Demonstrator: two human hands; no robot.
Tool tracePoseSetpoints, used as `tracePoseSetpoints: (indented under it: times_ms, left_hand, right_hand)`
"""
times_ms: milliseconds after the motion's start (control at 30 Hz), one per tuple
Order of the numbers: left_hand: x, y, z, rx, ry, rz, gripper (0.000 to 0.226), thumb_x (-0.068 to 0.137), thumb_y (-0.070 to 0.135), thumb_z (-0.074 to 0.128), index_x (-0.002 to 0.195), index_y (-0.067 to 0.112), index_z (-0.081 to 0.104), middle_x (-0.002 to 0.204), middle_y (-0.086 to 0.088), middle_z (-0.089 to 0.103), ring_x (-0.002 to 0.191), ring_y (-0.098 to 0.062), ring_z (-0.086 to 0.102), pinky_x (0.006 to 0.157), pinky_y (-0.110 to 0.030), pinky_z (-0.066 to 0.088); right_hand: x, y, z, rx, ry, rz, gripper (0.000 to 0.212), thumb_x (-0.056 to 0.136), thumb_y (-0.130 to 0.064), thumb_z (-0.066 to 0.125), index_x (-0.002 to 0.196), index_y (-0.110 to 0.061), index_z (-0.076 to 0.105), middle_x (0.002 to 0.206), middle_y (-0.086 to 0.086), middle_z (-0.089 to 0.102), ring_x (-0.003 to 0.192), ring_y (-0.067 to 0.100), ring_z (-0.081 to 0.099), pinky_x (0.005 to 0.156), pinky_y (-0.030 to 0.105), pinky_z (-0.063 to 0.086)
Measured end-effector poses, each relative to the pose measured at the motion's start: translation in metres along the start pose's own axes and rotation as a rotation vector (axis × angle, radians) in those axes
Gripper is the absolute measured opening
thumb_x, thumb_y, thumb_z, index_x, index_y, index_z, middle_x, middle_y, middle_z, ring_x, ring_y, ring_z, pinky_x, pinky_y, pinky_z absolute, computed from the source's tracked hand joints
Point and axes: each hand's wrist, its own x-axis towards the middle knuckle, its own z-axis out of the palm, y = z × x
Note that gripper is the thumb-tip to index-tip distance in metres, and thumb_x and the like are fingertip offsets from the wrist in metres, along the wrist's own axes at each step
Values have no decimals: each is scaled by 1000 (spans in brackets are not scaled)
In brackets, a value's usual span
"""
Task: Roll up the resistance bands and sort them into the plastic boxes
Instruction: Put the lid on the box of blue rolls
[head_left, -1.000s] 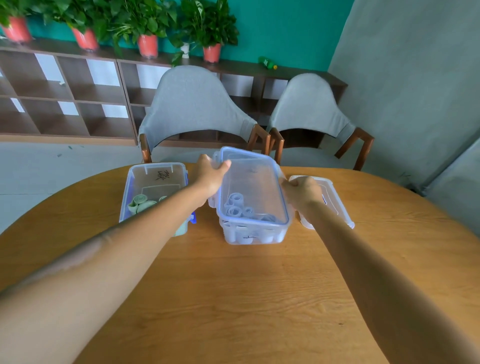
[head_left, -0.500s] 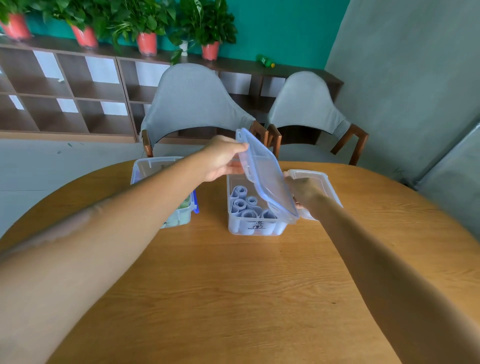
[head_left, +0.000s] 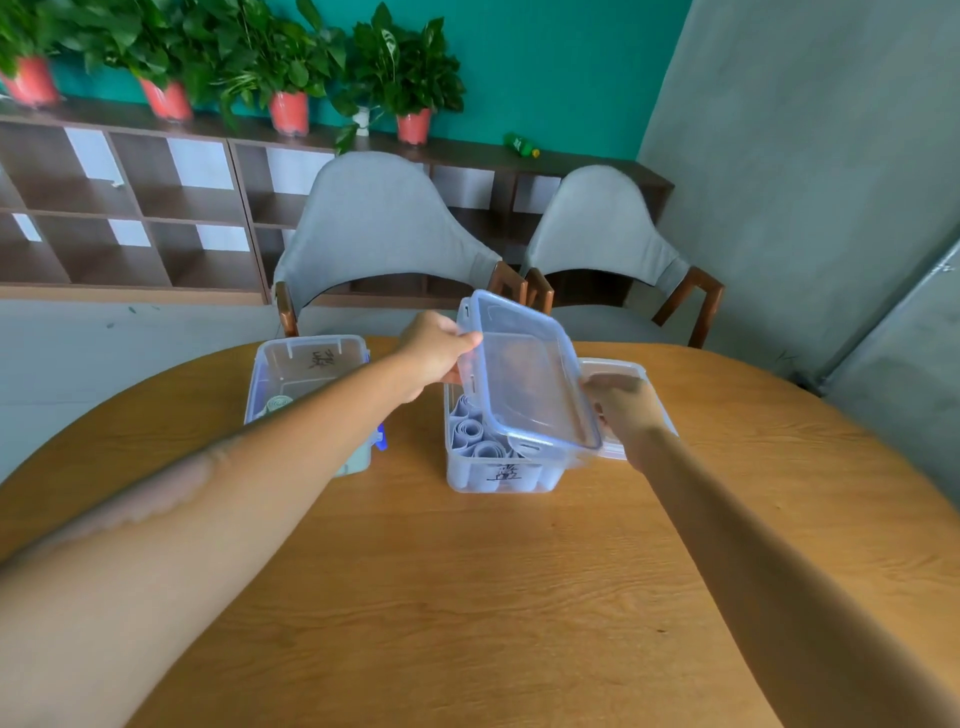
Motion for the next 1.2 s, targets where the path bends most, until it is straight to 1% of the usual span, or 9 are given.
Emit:
tracePoseSetpoints:
  times_ms: [100, 133, 233, 333, 433, 533, 933, 1133, 1200]
  left_hand:
    - [0, -10, -11, 0, -105, -37, 27, 91, 21, 74, 108, 2, 66, 95, -10, 74, 89, -23, 73, 82, -40, 61]
    - [-3, -11, -15, -5, -155, -51, 28, 90, 18, 75, 111, 3, 66, 98, -8, 74, 88, -20, 72, 80, -36, 61]
    - [-7, -18, -26, -22, -247, -79, 35, 87, 11, 77, 120, 4, 64, 105, -7, 75, 94, -18, 73, 84, -35, 59]
    - [-11, -24, -32, -35, -274, -81, 42, 85, 8, 78, 123, 4, 62, 111, -11, 74, 103, -23, 72, 93, -41, 58]
    - [-15, -31, -30, -44, -255, -49, 47, 82, 6, 80, 125, 5, 60, 111, -14, 73, 102, -26, 72, 91, -41, 58]
    - [-19, -38, -27, -43, -239, -26, 49, 82, 6, 81, 126, 6, 59, 113, -14, 73, 101, -26, 72, 88, -41, 59]
    - [-25, -45, -30, 5, -213, -1, 51, 82, 12, 82, 127, 11, 59, 110, -12, 74, 102, -25, 73, 91, -45, 59]
    - [-23, -47, -27, -37, -170, -37, 61, 81, 12, 83, 134, 5, 53, 106, -9, 72, 92, -18, 73, 76, -29, 59]
    - [-22, -46, -26, -41, -144, -53, 67, 80, 12, 84, 137, 5, 49, 109, -9, 69, 94, -18, 72, 75, -29, 58]
  right_hand:
    - [-4, -14, -2, 12, 5, -57, 5, 91, -20, 69, 87, -22, 72, 92, 2, 70, 84, 17, 64, 75, 33, 56]
    - [-2, -16, -3, 9, -5, -81, 3, 91, -18, 70, 93, -20, 70, 94, 1, 69, 84, 15, 64, 72, 30, 54]
    - [1, -16, -3, -43, -34, -133, 41, 85, -17, 77, 125, -14, 65, 113, -1, 67, 100, 19, 64, 83, 32, 52]
    - [1, -12, -1, -79, -42, -169, 47, 84, -14, 78, 129, -13, 63, 115, -3, 63, 102, 17, 61, 78, 23, 48]
    - [3, -5, -2, -94, -41, -183, 50, 83, -15, 80, 130, -15, 63, 119, -3, 63, 95, 10, 61, 68, 13, 43]
    - [3, 0, -3, -115, -46, -187, 52, 83, -17, 80, 132, -18, 62, 119, -5, 63, 89, 3, 60, 67, 14, 43]
    - [-3, 3, 6, -93, -54, -217, 52, 83, -18, 80, 131, -20, 61, 117, -1, 65, 96, 14, 65, 68, 21, 50]
    - [-4, 3, 8, -80, -58, -188, 53, 84, -16, 79, 133, -18, 59, 115, -2, 64, 101, 21, 64, 73, 26, 50]
    - [-3, 2, 10, -76, -58, -173, 54, 85, -16, 79, 135, -19, 58, 118, -1, 64, 102, 21, 64, 68, 22, 49]
